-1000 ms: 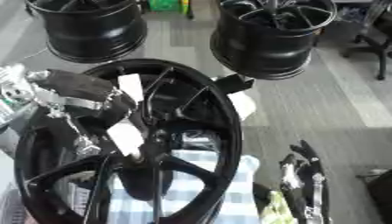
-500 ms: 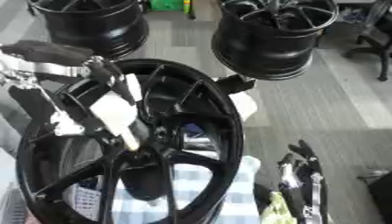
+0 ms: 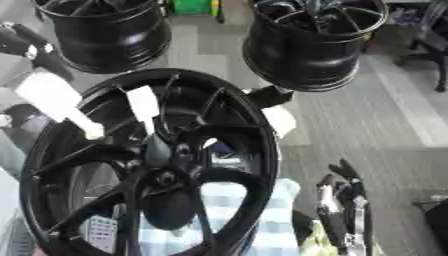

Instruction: Pull the pin out of the wheel hub.

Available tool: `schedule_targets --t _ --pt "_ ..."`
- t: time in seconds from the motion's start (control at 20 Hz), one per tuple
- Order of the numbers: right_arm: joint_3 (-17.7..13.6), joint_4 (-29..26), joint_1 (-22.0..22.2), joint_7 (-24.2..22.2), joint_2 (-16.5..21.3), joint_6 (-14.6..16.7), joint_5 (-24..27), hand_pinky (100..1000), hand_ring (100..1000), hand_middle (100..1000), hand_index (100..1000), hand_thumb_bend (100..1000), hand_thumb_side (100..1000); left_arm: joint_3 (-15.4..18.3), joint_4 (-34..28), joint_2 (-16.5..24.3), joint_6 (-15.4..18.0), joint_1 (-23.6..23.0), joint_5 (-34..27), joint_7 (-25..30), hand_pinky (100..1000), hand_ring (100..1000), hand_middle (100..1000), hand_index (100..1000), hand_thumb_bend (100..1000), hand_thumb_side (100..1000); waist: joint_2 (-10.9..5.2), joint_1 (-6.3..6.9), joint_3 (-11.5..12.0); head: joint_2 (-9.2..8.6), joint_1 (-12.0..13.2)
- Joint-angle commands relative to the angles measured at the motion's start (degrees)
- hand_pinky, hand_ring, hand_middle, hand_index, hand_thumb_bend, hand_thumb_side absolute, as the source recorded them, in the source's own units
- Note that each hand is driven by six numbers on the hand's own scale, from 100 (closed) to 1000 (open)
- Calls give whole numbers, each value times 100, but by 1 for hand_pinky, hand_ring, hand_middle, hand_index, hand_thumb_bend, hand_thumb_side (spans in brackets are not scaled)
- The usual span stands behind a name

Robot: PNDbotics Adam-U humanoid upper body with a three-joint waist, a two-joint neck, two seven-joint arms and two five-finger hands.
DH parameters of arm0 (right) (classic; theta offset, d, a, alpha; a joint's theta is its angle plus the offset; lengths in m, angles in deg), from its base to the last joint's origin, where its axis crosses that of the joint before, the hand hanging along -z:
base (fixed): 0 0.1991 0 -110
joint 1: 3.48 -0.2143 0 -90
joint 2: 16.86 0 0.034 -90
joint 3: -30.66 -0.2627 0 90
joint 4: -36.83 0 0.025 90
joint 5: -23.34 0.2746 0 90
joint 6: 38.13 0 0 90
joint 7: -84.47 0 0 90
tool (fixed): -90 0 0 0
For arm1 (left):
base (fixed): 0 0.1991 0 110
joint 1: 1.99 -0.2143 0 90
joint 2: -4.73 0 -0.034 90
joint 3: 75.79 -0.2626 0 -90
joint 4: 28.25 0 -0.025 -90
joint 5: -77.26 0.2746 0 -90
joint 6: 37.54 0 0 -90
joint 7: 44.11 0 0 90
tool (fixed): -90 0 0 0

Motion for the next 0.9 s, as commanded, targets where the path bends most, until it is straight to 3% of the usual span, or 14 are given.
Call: schedule_targets --t 0.05,0.4,0.5,0.6,0.7,0.85,0.9 --pt "-48 -99 25 46 64 -18 -51 519 540 732 896 100 549 532 421 452 -41 -303 217 -396 708 505 340 563 100 150 -61 17 38 -79 -39" --pt "-97 -150 113 92 78 -73 -81 519 540 733 896 100 546 946 1899 351 -143 -921 929 -892 721 548 401 615 100 148 -82 -3 138 -59 -47" --pt "-92 -156 121 87 80 -81 -84 519 540 733 896 100 546 986 2289 255 -144 -957 1115 -982 741 604 482 682 100 137 -88 -8 144 -63 -47" --pt "-92 -159 124 84 80 -86 -83 519 540 733 896 100 546 1010 2584 177 -135 -982 1311 -1060 781 721 667 805 100 116 -93 -12 139 -59 -49" --pt "-100 -162 130 92 77 -90 -79 519 540 733 896 100 546 1023 2817 119 -176 -1005 1611 -1091 818 790 795 883 100 211 -91 -15 134 -50 -40" --pt "-104 -163 130 99 71 -95 -77 519 540 733 896 100 547 1073 3102 41 -240 -1027 2005 -1132 835 824 853 919 103 289 -83 -19 134 -36 -34" --pt "-106 -162 128 99 69 -95 -77 519 540 733 896 100 547 1095 3192 28 -259 -1047 2069 -1145 842 837 874 935 126 357 -81 -19 137 -30 -42"
